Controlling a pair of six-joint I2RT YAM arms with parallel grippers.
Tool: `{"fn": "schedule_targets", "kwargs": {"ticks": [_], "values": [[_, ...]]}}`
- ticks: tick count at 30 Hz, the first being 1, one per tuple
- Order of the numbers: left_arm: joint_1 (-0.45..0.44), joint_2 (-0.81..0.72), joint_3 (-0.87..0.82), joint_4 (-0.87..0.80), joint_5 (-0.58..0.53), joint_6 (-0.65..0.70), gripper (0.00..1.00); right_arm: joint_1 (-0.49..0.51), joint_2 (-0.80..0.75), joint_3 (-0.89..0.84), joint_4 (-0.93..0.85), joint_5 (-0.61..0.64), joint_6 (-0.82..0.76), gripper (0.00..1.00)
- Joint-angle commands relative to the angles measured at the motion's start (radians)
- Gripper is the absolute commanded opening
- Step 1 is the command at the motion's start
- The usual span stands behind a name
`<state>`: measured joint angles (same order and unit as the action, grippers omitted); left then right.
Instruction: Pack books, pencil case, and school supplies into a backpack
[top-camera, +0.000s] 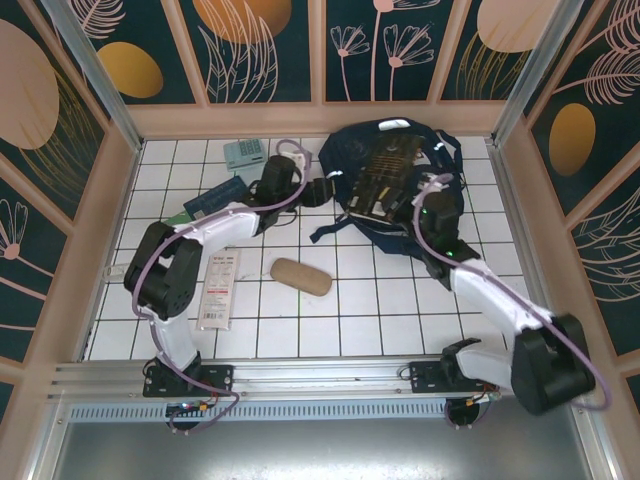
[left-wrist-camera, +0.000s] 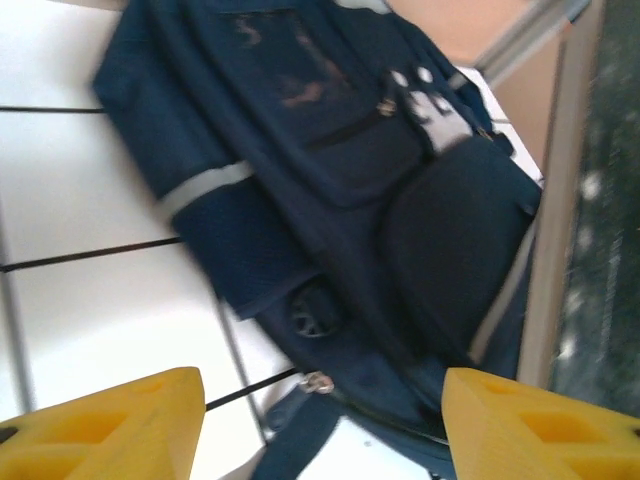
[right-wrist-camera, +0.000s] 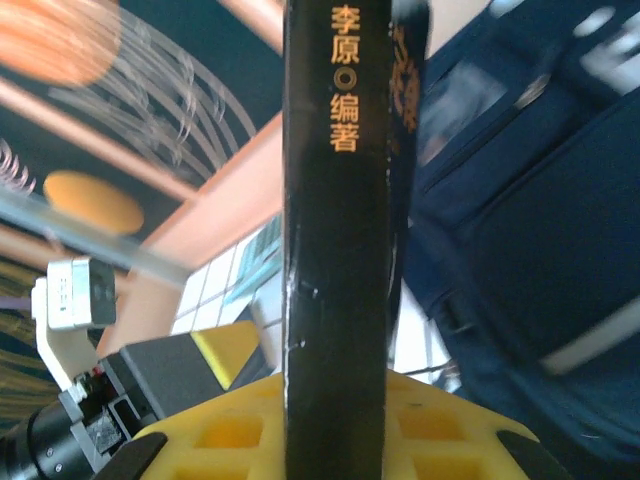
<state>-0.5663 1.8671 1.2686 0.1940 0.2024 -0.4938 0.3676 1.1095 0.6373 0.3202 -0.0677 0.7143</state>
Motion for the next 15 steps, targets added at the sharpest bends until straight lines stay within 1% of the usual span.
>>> {"fn": "schedule_targets", "kwargs": {"ticks": [1, 3, 5, 9, 11, 15], "values": [[-0.065, 0.069, 0.095, -0.050, 0.016, 0.093, 0.61, -0.033, -0.180, -0.023, -0.115, 0.211, -0.042, 0.00], [-0.106, 0.109, 0.150, -0.077, 0.009, 0.121, 0.58, -0.071, -0.270, -0.033, -0.203, 0.270, -0.040, 0.00], [-0.143, 0.147, 0.201, -0.095, 0.005, 0.151, 0.56, -0.114, -0.335, -0.045, -0.257, 0.283, -0.046, 0.00], [-0.216, 0.232, 0.321, -0.155, -0.005, 0.214, 0.53, -0.178, -0.413, -0.046, -0.397, 0.350, -0.011, 0.00], [-0.247, 0.274, 0.380, -0.186, -0.038, 0.235, 0.53, -0.203, -0.449, -0.062, -0.416, 0.363, -0.013, 0.00], [-0.296, 0.356, 0.481, -0.249, -0.041, 0.282, 0.50, -0.255, -0.513, -0.084, -0.450, 0.376, -0.003, 0.00]]}}
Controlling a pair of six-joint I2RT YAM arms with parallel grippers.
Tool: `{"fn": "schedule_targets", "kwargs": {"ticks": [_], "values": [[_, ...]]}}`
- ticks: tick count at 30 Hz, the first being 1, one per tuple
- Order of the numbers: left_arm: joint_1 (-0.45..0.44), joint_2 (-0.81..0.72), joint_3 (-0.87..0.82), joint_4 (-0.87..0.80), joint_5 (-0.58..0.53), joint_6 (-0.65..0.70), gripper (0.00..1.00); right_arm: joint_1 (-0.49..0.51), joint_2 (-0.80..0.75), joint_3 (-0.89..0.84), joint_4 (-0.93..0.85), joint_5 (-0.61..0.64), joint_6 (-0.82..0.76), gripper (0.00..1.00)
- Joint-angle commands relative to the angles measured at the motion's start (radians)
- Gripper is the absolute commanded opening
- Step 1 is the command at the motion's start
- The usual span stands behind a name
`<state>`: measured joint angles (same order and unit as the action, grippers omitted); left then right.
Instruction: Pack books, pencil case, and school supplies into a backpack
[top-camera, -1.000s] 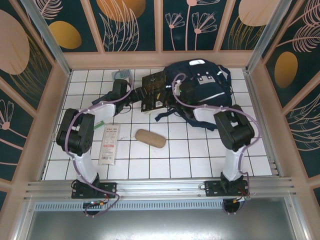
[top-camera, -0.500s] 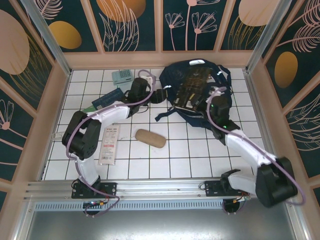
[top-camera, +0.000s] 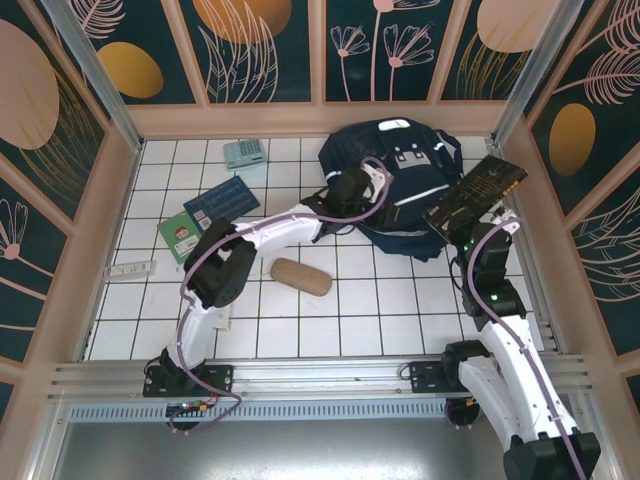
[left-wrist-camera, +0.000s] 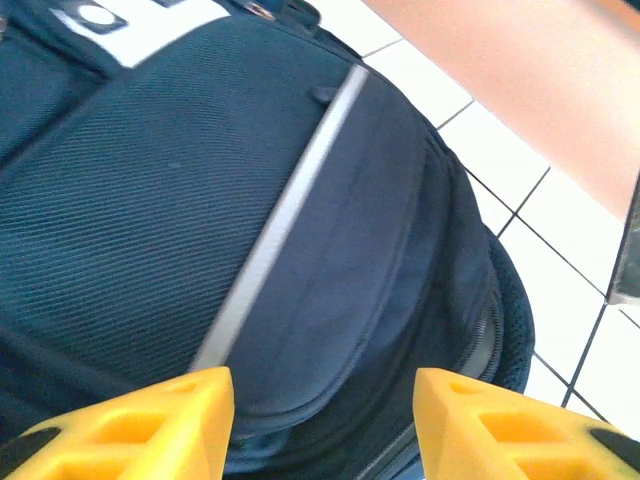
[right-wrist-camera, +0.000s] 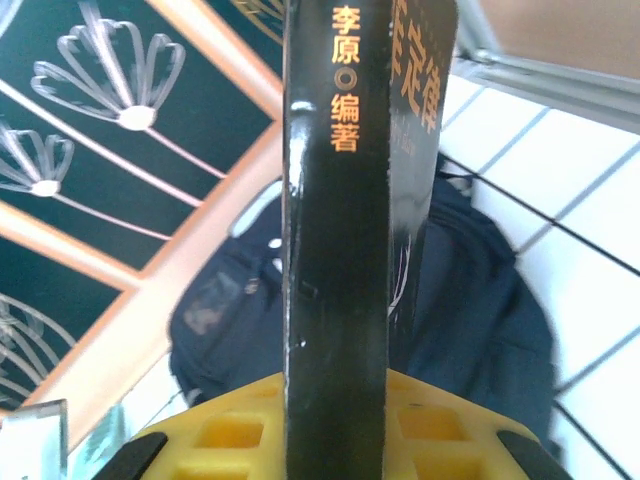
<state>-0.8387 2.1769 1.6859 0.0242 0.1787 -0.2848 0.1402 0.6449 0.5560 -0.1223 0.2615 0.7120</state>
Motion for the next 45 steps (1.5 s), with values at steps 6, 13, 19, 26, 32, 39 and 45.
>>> {"fn": "schedule_targets", "kwargs": {"ticks": [6, 13, 19, 26, 32, 39, 45], "values": [[-0.070, 0.118, 0.136, -0.120, -0.033, 0.144, 0.48, -0.090, -0.077, -0.007, -0.020, -0.003, -0.002, 0.00], [-0.077, 0.209, 0.235, -0.175, -0.034, 0.173, 0.47, -0.103, -0.076, -0.008, -0.018, -0.026, -0.002, 0.00], [-0.076, 0.276, 0.316, -0.232, -0.102, 0.221, 0.50, -0.112, -0.075, -0.018, -0.019, -0.050, 0.003, 0.00], [-0.080, 0.279, 0.342, -0.296, -0.046, 0.274, 0.59, -0.120, -0.077, -0.027, -0.024, -0.062, 0.007, 0.00], [-0.089, 0.245, 0.317, -0.286, 0.082, 0.278, 0.58, -0.134, -0.077, -0.034, -0.014, -0.078, 0.011, 0.00], [-0.091, 0.258, 0.323, -0.310, 0.113, 0.279, 0.58, -0.148, -0.077, -0.038, -0.025, -0.094, 0.009, 0.00], [-0.101, 0.294, 0.348, -0.336, 0.067, 0.313, 0.65, -0.164, -0.077, -0.047, -0.013, -0.121, 0.018, 0.00]]}}
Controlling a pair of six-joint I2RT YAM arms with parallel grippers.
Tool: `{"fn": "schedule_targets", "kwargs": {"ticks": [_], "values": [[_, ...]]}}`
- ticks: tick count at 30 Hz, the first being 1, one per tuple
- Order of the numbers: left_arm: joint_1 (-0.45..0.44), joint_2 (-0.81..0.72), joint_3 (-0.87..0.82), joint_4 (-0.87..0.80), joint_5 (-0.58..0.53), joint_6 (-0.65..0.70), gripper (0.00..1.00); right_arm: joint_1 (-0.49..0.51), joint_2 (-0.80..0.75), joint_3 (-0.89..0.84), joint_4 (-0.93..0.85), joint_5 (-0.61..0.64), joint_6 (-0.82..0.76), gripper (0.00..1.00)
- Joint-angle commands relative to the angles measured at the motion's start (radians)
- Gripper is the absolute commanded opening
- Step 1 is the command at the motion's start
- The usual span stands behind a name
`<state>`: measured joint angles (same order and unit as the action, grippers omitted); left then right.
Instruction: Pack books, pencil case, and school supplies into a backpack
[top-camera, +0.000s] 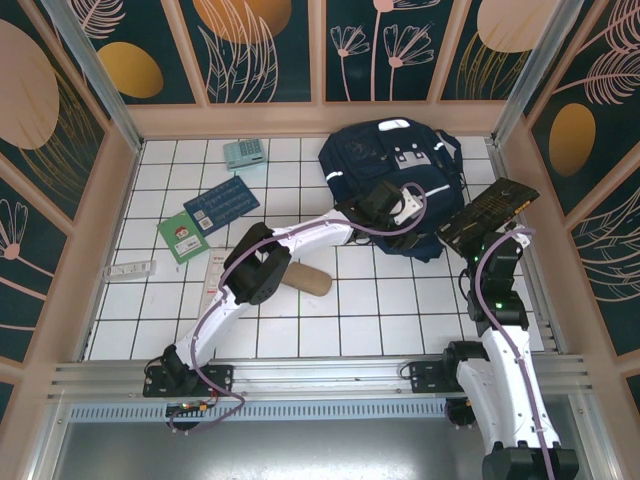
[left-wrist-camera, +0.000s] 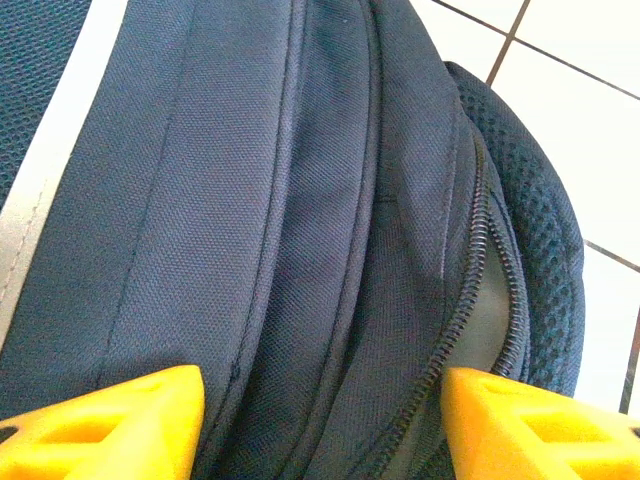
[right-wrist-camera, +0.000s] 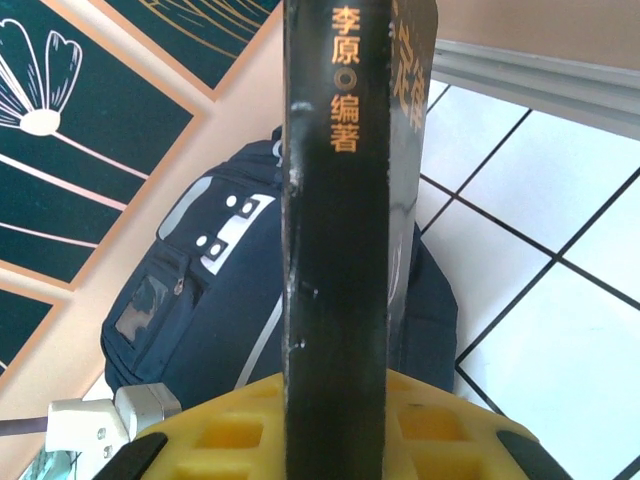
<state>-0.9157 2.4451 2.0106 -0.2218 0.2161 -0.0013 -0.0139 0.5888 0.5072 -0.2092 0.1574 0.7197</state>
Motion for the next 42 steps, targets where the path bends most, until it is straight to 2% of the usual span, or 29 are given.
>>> {"fn": "schedule_targets", "kwargs": {"ticks": [1, 4, 5, 6, 8, 9, 15, 19, 22, 28, 33, 38, 42], "values": [[-0.024, 0.037, 0.034, -0.095, 0.007, 0.030, 0.64, -0.011, -0.021, 0.002, 0.073, -0.020, 0.012, 0.00], [-0.024, 0.055, 0.054, -0.099, -0.022, 0.037, 0.56, -0.015, -0.022, 0.005, 0.066, -0.024, 0.010, 0.00], [-0.023, 0.061, 0.058, -0.097, -0.029, 0.038, 0.49, -0.018, -0.024, 0.007, 0.064, -0.025, 0.009, 0.00], [-0.023, 0.064, 0.061, -0.097, -0.036, 0.038, 0.40, -0.018, -0.026, 0.010, 0.059, -0.024, 0.009, 0.00], [-0.023, 0.062, 0.065, -0.098, -0.051, 0.031, 0.07, -0.021, -0.034, 0.014, 0.054, -0.020, 0.008, 0.00], [-0.022, 0.052, 0.064, -0.097, -0.056, 0.022, 0.00, -0.021, -0.040, 0.016, 0.050, -0.019, 0.009, 0.00], [-0.023, -0.083, -0.004, -0.010, -0.126, -0.038, 0.00, -0.023, -0.082, 0.012, 0.040, -0.017, 0.014, 0.00], [-0.019, -0.147, 0.003, 0.027, -0.284, -0.096, 0.00, -0.024, -0.126, 0.002, 0.056, -0.039, -0.006, 0.00], [-0.013, -0.168, 0.047, 0.021, -0.359, -0.145, 0.00, -0.024, -0.149, 0.002, 0.055, -0.047, -0.033, 0.00], [0.002, -0.197, 0.132, 0.015, -0.486, -0.234, 0.00, -0.024, -0.150, -0.023, 0.120, -0.187, -0.120, 0.00], [0.014, -0.213, 0.191, 0.018, -0.572, -0.291, 0.00, -0.026, -0.144, -0.031, 0.116, -0.300, -0.100, 0.00], [0.021, -0.212, 0.233, 0.016, -0.615, -0.321, 0.00, -0.026, -0.142, -0.087, 0.117, -0.348, -0.009, 0.00], [0.021, -0.216, 0.234, 0.013, -0.563, -0.339, 0.00, -0.028, -0.130, -0.208, 0.298, -0.451, 0.114, 0.00]]}}
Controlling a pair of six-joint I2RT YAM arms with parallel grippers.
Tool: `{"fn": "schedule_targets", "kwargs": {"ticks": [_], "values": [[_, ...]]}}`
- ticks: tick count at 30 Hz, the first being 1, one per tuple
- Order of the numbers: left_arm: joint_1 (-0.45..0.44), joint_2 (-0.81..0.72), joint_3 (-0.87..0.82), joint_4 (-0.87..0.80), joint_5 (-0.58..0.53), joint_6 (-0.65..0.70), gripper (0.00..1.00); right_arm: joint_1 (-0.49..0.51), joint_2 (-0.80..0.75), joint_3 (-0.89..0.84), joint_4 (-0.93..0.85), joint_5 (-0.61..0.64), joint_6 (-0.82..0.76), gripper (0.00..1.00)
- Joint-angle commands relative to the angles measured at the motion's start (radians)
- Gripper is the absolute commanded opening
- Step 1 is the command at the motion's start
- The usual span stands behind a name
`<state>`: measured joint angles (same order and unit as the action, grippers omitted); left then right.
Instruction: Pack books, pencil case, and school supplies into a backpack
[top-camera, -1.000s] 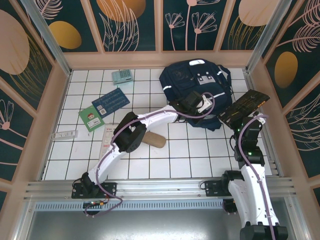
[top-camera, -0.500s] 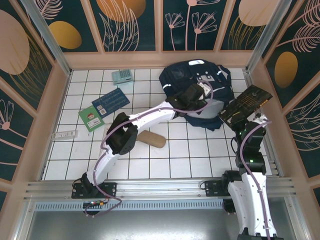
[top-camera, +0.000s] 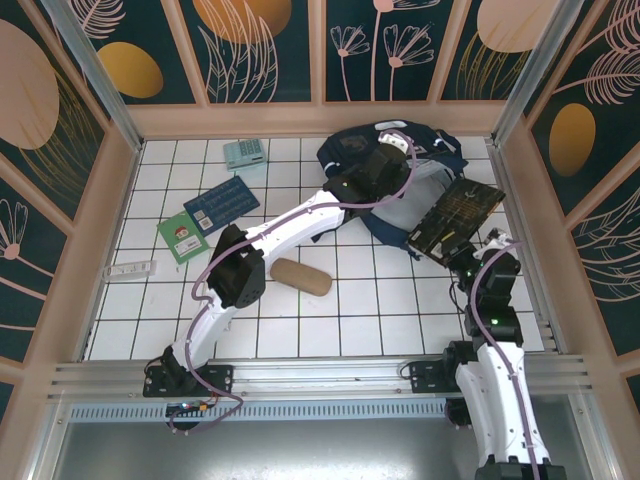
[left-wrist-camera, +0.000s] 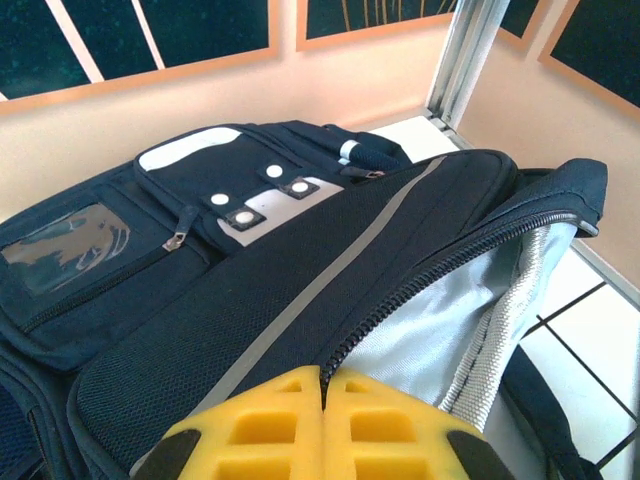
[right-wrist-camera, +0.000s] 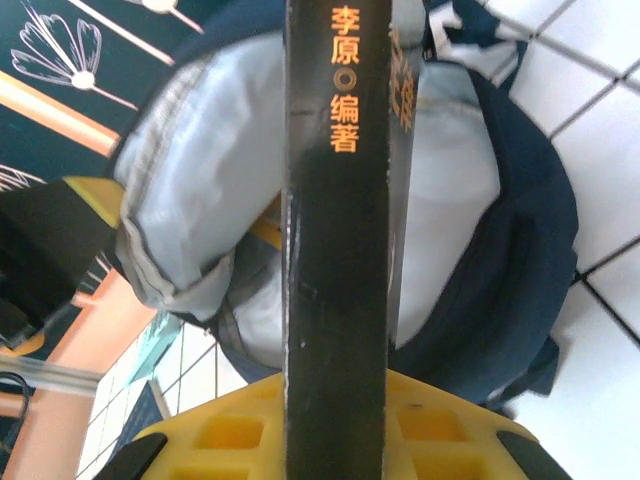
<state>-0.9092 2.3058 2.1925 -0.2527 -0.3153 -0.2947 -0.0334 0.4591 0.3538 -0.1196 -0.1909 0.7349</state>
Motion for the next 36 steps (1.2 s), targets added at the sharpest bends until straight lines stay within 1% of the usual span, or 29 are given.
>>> {"fn": "schedule_targets", "kwargs": {"ticks": [1, 4, 9, 14, 17, 19, 23, 30, 33, 36], "values": [[0.015, -0.077, 0.050, 0.043, -0.016, -0.046, 0.00, -0.010, 0.017, -0.078, 0.271, -0.137, 0.131, 0.00], [0.015, -0.084, 0.037, 0.037, 0.018, -0.047, 0.00, -0.009, 0.066, -0.097, 0.390, -0.177, 0.176, 0.00], [0.012, -0.123, -0.035, 0.061, 0.064, -0.052, 0.00, -0.011, 0.147, -0.067, 0.517, -0.167, 0.179, 0.00], [0.008, -0.170, -0.110, 0.092, 0.109, -0.063, 0.00, -0.023, 0.319, -0.001, 0.644, -0.184, 0.167, 0.00], [-0.002, -0.192, -0.145, 0.102, 0.104, -0.061, 0.00, -0.027, 0.432, 0.029, 0.753, -0.205, 0.187, 0.00], [-0.006, -0.203, -0.157, 0.104, 0.109, -0.065, 0.00, -0.029, 0.503, 0.061, 0.785, -0.204, 0.190, 0.00], [-0.012, -0.209, -0.169, 0.109, 0.116, -0.067, 0.00, -0.031, 0.585, 0.123, 0.810, -0.202, 0.187, 0.00], [-0.014, -0.215, -0.159, 0.119, 0.127, -0.073, 0.00, -0.032, 0.690, 0.143, 0.932, -0.197, 0.209, 0.00], [-0.013, -0.211, -0.139, 0.107, 0.116, -0.064, 0.00, -0.030, 0.731, 0.181, 0.933, -0.218, 0.215, 0.00], [-0.013, -0.205, -0.129, 0.099, 0.105, -0.062, 0.00, -0.023, 0.731, 0.186, 0.930, -0.192, 0.203, 0.00]]}}
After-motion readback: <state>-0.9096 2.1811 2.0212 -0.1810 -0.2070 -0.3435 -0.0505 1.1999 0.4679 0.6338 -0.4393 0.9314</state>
